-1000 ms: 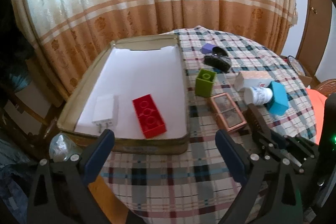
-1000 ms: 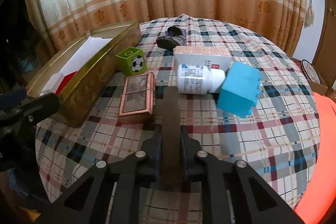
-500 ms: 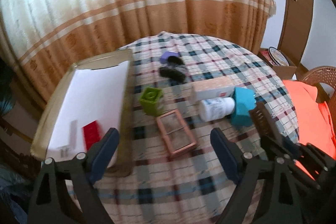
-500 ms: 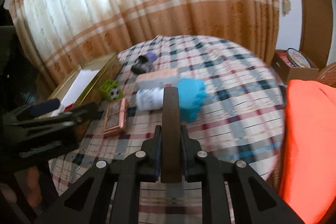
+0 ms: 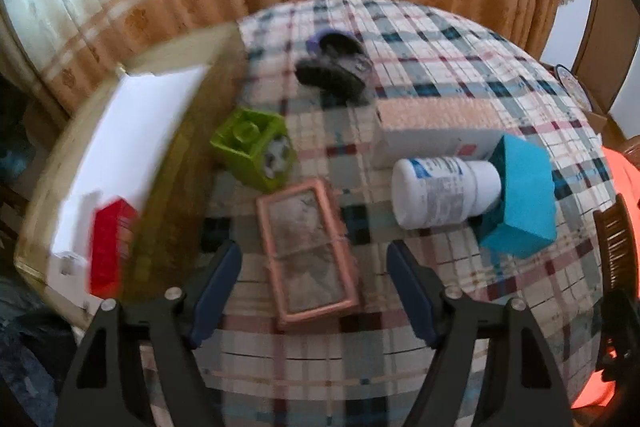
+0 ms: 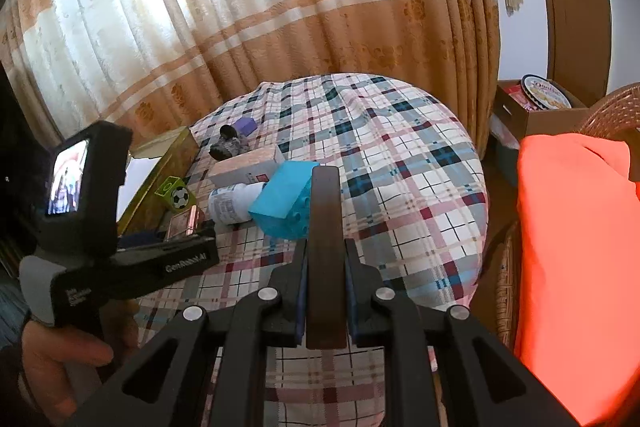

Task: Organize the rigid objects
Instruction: 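Grasp the copper photo frame with the left gripper, then carry the photo frame and wooden bar over the tray with both grippers, then lower the frame and bar into the tray and open both grippers, then reach the right gripper to the blue toy brick and grasp it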

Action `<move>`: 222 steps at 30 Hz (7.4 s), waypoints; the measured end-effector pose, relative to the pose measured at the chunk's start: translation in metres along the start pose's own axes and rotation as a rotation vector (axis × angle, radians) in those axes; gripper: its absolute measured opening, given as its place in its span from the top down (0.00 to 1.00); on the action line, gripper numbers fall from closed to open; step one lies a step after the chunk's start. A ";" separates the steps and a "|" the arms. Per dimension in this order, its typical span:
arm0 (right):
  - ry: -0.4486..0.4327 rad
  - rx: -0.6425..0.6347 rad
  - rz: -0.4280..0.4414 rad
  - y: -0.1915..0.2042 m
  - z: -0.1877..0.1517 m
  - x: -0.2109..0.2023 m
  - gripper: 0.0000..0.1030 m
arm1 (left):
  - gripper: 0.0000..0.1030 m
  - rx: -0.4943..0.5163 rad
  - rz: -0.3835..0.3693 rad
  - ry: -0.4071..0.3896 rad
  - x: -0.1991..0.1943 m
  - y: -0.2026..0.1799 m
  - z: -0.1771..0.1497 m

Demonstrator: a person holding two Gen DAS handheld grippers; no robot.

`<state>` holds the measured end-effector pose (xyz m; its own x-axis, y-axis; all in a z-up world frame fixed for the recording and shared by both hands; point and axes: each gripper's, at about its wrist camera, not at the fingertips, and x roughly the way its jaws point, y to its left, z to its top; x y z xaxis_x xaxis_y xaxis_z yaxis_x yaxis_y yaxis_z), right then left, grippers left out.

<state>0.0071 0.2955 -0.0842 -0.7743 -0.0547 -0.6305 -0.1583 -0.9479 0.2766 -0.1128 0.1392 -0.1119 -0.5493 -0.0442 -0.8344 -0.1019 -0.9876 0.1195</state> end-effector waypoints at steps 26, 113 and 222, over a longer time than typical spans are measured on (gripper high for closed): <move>0.005 0.009 -0.033 0.007 0.004 -0.008 0.83 | 0.55 -0.078 -0.221 -0.034 -0.009 0.017 -0.008; 0.088 -0.300 0.166 0.252 0.041 0.109 0.83 | 0.55 -0.112 0.128 -0.120 0.005 0.210 0.061; 0.127 0.051 -0.141 0.008 0.031 0.073 0.33 | 0.01 0.103 -0.079 -0.172 -0.059 0.039 -0.017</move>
<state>-0.0696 0.2937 -0.1052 -0.6589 0.0353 -0.7514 -0.2928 -0.9321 0.2130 -0.0703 0.1009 -0.0666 -0.6691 0.0677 -0.7400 -0.2297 -0.9659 0.1193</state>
